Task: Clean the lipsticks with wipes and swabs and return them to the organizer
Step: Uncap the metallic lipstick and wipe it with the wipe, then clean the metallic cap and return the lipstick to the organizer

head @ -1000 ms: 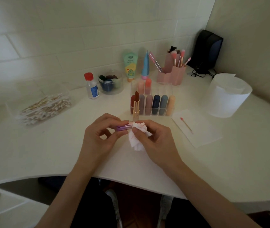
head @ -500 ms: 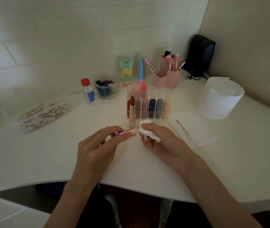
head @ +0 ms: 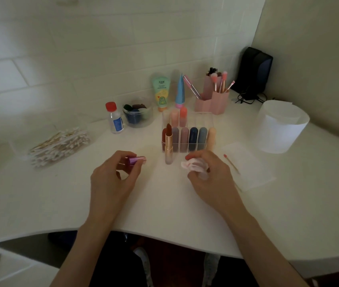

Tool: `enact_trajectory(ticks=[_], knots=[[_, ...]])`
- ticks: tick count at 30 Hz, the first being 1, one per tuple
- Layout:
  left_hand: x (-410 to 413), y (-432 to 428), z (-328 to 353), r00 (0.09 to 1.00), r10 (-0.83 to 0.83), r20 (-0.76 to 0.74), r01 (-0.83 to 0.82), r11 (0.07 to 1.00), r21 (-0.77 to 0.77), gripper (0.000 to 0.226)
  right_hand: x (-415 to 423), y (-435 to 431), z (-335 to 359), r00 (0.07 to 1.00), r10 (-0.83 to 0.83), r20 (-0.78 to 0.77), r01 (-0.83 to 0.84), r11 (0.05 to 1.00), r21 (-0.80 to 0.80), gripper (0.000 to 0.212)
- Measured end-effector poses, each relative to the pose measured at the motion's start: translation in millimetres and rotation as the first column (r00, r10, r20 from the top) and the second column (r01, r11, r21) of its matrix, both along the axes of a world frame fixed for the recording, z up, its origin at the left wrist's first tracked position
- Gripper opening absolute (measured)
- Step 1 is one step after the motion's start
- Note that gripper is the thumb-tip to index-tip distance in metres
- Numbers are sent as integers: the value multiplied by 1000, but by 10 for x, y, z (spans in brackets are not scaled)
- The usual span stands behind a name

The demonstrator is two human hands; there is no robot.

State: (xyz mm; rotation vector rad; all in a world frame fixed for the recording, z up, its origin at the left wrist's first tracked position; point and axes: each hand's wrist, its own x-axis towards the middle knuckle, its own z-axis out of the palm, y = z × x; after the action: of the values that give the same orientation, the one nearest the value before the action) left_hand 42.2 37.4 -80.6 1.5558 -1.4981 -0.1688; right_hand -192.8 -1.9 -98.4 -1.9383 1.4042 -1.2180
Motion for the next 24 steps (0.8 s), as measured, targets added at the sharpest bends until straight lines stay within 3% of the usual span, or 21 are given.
enact_trajectory(ticks=[4,6,8,10,15,24], knots=[[16,-45,-54,989,47,-140,-36,996,76,16,59,28,74,990,59,-131,-52,997,57,34],[35,-67,-55,973,21,-230,-1,996,90,18,60,49,152,998,45,-52,-42,997,61,40],[66,-81,-55,971,-6,-238,31,994,101,24,37,53,193,999,-11,54,8,999,53,32],[94,-72,-61,979,-1,-205,24,994,110,21,12,48,195,988,-105,111,103,994,28,21],[90,-43,-60,992,113,-55,-103,982,159,12,-103,-9,175,933,-327,150,328,945,20,19],[141,-161,-171,963,127,238,-179,961,210,16,-114,-9,182,907,-411,94,410,911,30,22]])
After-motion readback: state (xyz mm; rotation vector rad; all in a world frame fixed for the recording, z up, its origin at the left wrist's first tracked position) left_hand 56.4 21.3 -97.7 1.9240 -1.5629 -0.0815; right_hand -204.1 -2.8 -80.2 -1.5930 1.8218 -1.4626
